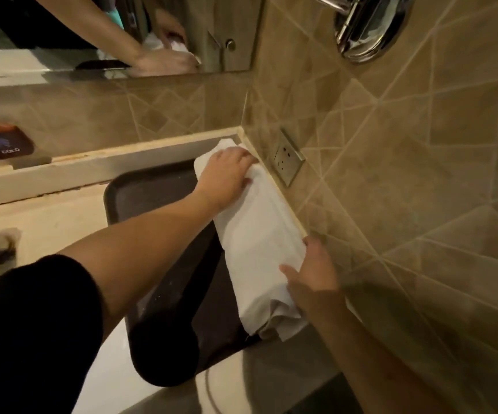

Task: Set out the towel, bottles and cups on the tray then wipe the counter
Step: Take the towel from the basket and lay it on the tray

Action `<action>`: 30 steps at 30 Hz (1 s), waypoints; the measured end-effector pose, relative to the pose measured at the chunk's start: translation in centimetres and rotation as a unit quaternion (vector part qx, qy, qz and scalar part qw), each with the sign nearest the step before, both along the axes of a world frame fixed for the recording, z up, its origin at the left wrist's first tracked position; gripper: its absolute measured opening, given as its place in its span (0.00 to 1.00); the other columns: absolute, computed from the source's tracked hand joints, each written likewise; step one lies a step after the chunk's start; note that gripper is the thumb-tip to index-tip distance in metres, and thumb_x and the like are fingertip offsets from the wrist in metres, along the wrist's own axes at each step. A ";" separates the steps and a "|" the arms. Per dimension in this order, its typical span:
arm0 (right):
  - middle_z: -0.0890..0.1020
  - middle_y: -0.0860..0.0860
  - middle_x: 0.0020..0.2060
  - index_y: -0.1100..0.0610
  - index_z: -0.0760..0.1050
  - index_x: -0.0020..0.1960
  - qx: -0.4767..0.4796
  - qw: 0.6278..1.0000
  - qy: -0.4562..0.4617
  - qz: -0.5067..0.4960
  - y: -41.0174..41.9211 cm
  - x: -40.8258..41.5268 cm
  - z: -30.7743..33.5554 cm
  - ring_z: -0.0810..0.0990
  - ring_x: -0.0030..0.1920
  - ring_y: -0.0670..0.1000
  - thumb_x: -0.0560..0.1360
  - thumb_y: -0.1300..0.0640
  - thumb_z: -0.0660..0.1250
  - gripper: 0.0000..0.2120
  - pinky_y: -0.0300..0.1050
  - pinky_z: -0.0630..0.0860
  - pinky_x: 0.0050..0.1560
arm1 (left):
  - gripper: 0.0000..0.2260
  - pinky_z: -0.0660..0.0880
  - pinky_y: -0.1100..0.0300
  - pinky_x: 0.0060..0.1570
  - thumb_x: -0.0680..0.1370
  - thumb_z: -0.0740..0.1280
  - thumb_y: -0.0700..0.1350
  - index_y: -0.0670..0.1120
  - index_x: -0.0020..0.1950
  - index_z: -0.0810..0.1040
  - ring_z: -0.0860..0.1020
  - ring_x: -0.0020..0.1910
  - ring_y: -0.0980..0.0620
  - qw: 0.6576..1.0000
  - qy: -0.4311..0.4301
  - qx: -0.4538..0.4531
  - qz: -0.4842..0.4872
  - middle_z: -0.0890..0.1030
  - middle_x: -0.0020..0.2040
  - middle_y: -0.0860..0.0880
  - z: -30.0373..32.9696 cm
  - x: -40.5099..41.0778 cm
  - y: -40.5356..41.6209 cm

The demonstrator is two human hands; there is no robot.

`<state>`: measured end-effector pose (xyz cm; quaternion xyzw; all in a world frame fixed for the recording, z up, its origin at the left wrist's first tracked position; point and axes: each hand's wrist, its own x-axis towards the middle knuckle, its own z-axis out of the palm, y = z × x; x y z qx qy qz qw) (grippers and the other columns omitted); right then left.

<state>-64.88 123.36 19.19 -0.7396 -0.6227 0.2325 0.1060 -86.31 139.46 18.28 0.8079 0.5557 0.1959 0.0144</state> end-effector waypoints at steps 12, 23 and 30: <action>0.60 0.55 0.80 0.48 0.64 0.78 0.087 0.899 -0.217 0.371 -3.1 -2.2 -4.1 0.57 0.79 0.62 0.76 0.37 0.64 0.34 0.66 0.58 0.75 | 0.36 0.50 0.40 0.76 0.76 0.48 0.72 0.58 0.81 0.45 0.49 0.80 0.41 0.960 -0.070 -0.257 0.087 0.51 0.82 0.48 -5.7 -0.5 0.7; 0.54 0.55 0.82 0.43 0.61 0.79 0.054 0.870 -0.239 0.428 -1.3 0.9 -4.6 0.54 0.80 0.62 0.67 0.40 0.75 0.44 0.64 0.57 0.76 | 0.38 0.49 0.41 0.77 0.74 0.45 0.74 0.58 0.80 0.45 0.47 0.80 0.42 0.956 -0.064 -0.269 0.095 0.50 0.82 0.49 -6.5 -0.4 1.7; 0.52 0.55 0.82 0.44 0.62 0.79 0.048 0.868 -0.258 0.422 -1.3 0.4 -5.7 0.52 0.80 0.62 0.69 0.45 0.70 0.40 0.66 0.54 0.76 | 0.38 0.47 0.41 0.76 0.75 0.45 0.74 0.57 0.81 0.46 0.47 0.80 0.42 0.961 -0.073 -0.251 0.086 0.50 0.82 0.49 -6.8 -0.6 1.3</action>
